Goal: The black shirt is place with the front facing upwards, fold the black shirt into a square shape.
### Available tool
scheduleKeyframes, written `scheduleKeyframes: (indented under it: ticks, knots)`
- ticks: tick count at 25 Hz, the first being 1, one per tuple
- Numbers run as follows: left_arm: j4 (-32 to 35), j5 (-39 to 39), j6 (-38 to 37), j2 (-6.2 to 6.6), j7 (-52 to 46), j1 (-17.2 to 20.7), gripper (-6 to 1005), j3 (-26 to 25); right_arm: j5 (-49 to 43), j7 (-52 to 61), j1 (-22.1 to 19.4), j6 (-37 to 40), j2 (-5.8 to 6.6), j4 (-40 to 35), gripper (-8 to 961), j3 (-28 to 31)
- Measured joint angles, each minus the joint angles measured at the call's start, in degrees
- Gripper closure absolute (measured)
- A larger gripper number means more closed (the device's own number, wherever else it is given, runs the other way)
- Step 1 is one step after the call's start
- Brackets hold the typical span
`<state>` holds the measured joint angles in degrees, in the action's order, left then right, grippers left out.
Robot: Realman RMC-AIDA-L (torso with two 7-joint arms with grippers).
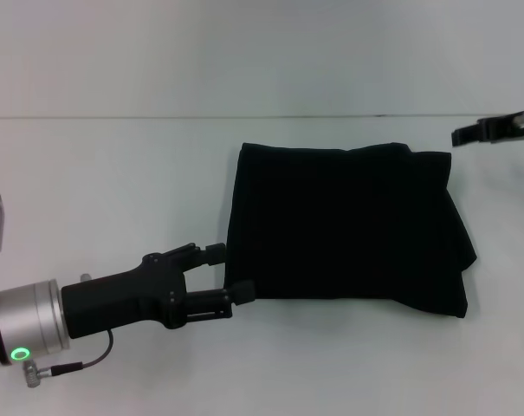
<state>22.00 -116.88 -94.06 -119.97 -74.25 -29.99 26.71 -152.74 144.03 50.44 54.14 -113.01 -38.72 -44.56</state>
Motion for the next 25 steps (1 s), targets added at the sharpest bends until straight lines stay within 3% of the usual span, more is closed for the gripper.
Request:
scheduleKeyframes:
  ticks: [5, 9, 12, 18, 21, 25]
  knots:
    - [0.5, 0.5, 0.3, 0.34, -7.1, -1.0, 52, -0.4, 21.5, -13.5, -7.4, 10.6, 3.16, -0.9, 265, 6.8]
    - [0.6, 0.7, 2.0, 1.36, -18.4, -3.6, 52, -0.6, 32.8, -26.5, -14.2, 19.2, 3.43, -0.7, 264, 8.9]
    - [0.6, 0.4, 4.6, 2.56, -28.5, -6.0, 52, -0.4, 38.0, -39.0, -18.9, 25.6, 2.25, -0.6, 264, 10.8]
    - [0.3, -0.3, 14.1, 4.58, -48.4, -8.8, 51, 0.6, 43.1, -65.9, -27.4, 36.7, -1.7, 2.6, 256, 17.2]
    - [0.1, -0.4, 18.7, 4.64, -51.8, -9.4, 51, 2.0, 42.6, -75.8, -29.9, 37.8, -3.58, 4.9, 233, 18.3]
    - [-0.2, -0.4, 26.9, 3.51, -56.1, -10.4, 51, 6.0, 41.2, -82.4, -32.1, 37.3, -5.84, 6.5, 170, 18.5]
